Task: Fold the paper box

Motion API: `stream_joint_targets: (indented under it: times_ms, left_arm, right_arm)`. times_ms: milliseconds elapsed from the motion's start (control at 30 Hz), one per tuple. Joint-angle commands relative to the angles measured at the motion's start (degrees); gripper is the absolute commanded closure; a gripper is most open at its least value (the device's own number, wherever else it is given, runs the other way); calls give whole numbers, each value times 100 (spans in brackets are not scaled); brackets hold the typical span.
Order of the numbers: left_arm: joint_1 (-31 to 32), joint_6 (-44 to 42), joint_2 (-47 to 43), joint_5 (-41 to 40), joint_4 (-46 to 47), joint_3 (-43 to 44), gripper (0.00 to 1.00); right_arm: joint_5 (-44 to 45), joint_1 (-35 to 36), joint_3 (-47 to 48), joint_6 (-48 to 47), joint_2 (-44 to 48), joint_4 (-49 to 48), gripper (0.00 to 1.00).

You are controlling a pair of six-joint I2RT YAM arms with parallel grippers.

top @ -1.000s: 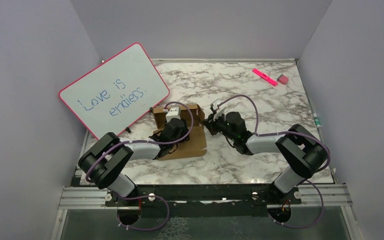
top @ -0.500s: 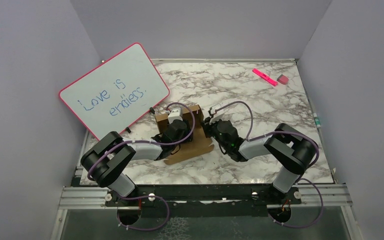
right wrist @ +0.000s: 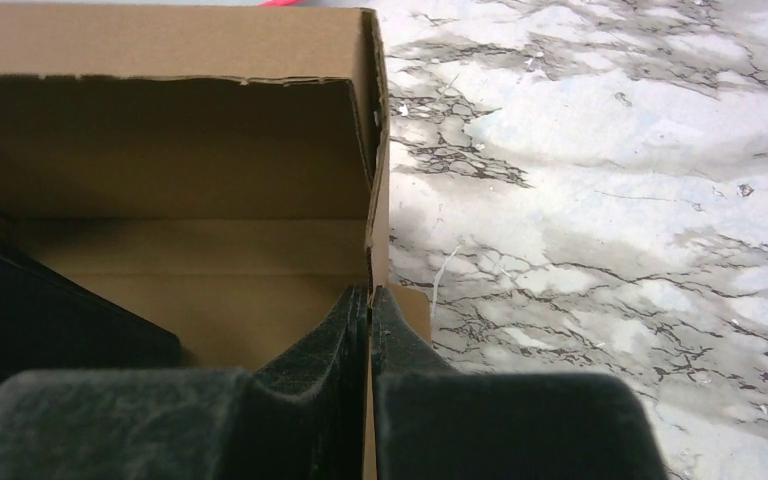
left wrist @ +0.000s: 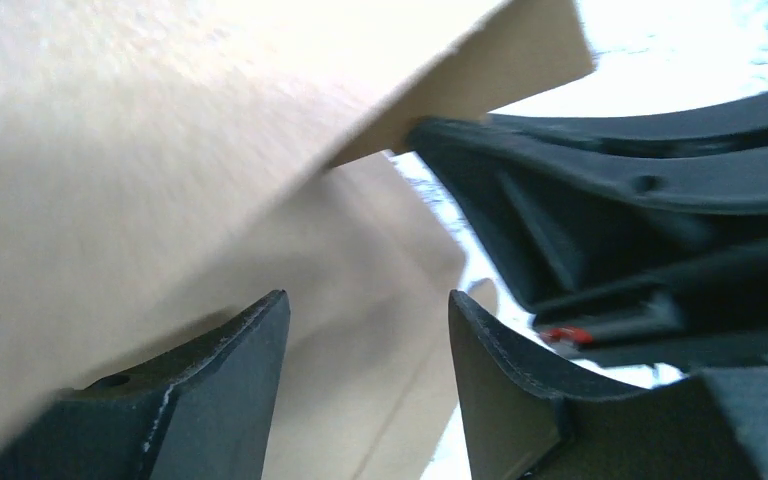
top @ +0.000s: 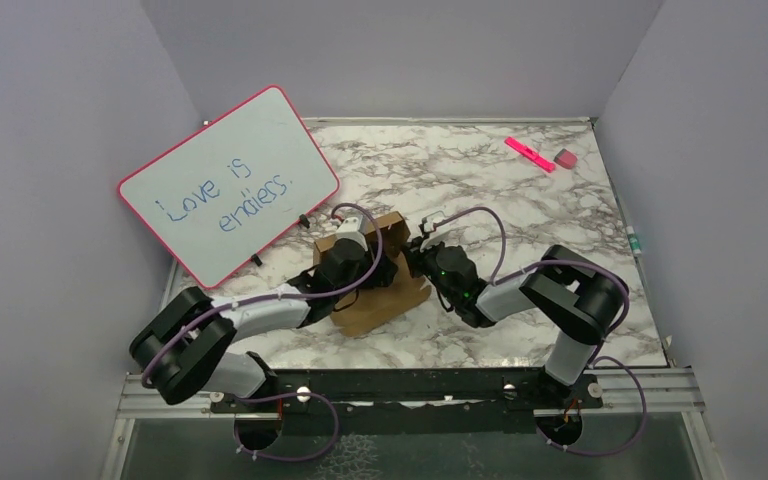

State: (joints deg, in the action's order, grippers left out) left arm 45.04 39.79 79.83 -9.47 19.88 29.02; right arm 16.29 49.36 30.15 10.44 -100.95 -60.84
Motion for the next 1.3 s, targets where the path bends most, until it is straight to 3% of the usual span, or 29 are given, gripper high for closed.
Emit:
stream_joint_targets:
  times_ms: [0, 300, 533, 667, 900, 1033, 1267]
  left_arm:
    - [23, -193, -793, 621, -143, -90, 37]
    - [22, -437, -1756, 1327, -1390, 345, 33]
    - [-146, -994, -1991, 696, -3014, 1662, 33]
    - [-649, -1337, -1889, 371, -3632, 2392, 33]
    - [-1759, -1391, -1244, 1031, -3249, 2455, 33]
    - [-1831, -1157, -926, 1565, -2379, 2176, 31]
    - [-1857, -990, -404, 2018, -1664, 1997, 30]
  right_arm:
    - [-100, 81, 0, -153, -180, 356, 92]
    - [-238, 78, 240, -368, -267, 646, 92]
    - [-380, 81, 291, -435, -320, 676, 92]
    - [-457, 78, 338, -462, -314, 733, 92]
    - [-576, 82, 407, -512, -317, 842, 91]
    - [-633, 75, 449, -550, -314, 916, 91]
    - [-661, 81, 552, -612, -277, 1082, 91]
